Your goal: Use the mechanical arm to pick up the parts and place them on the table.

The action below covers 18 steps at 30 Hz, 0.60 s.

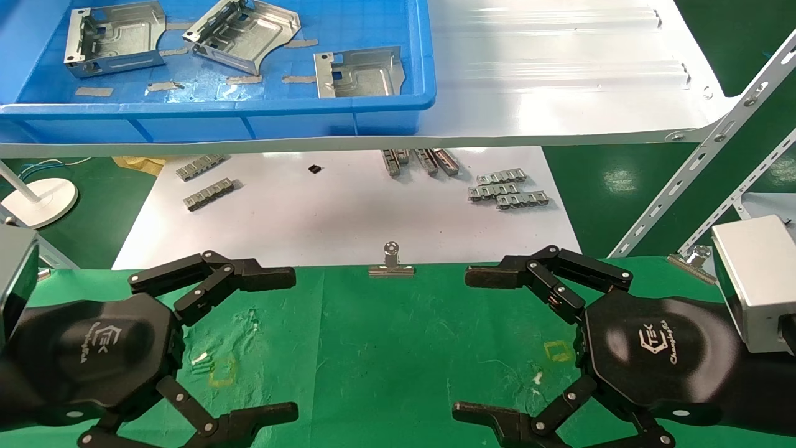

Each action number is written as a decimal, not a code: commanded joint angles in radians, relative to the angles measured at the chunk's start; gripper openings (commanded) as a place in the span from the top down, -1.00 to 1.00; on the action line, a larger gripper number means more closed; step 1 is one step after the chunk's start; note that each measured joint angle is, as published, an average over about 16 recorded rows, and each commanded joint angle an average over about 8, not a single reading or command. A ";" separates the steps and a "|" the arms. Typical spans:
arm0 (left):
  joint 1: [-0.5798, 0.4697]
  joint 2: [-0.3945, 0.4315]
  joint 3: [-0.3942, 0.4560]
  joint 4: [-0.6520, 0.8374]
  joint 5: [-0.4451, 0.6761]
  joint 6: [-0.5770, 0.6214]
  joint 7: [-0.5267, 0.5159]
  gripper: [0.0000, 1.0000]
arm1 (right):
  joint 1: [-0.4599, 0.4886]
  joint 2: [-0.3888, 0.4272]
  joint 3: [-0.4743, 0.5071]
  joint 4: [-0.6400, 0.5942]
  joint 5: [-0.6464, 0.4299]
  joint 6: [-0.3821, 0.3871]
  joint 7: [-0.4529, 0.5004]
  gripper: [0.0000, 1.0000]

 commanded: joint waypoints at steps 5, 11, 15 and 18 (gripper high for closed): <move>0.000 0.000 0.000 0.000 0.000 0.000 0.000 -1.00 | 0.000 0.000 0.000 0.000 0.000 0.000 0.000 -1.00; 0.000 0.000 0.000 0.000 0.000 0.000 0.000 -1.00 | 0.000 0.000 0.000 0.000 0.000 0.000 0.000 0.00; 0.000 0.000 0.000 0.000 0.000 0.000 0.000 -1.00 | 0.000 0.000 0.000 0.000 0.000 0.000 0.000 1.00; 0.000 0.000 0.000 0.000 0.000 0.000 0.000 -1.00 | 0.000 0.000 0.000 0.000 0.000 0.000 0.000 1.00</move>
